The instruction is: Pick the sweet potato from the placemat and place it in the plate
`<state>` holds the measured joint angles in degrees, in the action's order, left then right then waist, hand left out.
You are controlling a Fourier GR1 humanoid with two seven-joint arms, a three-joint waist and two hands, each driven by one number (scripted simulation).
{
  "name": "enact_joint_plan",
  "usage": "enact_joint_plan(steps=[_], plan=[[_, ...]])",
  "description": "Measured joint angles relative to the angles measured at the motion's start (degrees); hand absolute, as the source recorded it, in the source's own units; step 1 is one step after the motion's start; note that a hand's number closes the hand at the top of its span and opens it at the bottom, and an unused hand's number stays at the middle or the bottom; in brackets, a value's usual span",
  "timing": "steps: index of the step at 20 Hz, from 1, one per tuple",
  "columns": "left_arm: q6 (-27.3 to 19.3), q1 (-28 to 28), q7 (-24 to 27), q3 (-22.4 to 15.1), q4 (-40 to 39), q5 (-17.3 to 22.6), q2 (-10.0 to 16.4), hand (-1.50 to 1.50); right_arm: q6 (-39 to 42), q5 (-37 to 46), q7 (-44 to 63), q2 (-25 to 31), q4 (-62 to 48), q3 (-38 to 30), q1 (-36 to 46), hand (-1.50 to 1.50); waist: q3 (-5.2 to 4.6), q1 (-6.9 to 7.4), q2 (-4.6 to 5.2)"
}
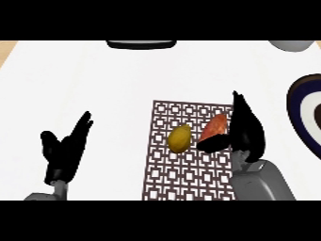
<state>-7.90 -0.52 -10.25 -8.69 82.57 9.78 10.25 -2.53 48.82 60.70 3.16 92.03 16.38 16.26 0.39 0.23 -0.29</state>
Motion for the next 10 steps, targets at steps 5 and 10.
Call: enact_joint_plan(steps=[5, 10], plan=[[0.78, 1.64, -0.60, 0.65, 2.11, -0.11, 0.17, 0.00, 0.07, 0.83, -1.21, -1.28, -4.34, -2.12, 0.67, -1.50, -0.07, 0.05, 0.07], [0.88, 0.89, -1.85, 1.12, 1.80, -0.85, -0.83, 0.00, 0.29, 0.91, -2.44, -2.10, -6.17, -2.43, -0.37, -1.50, -0.09, -0.04, 0.07]])
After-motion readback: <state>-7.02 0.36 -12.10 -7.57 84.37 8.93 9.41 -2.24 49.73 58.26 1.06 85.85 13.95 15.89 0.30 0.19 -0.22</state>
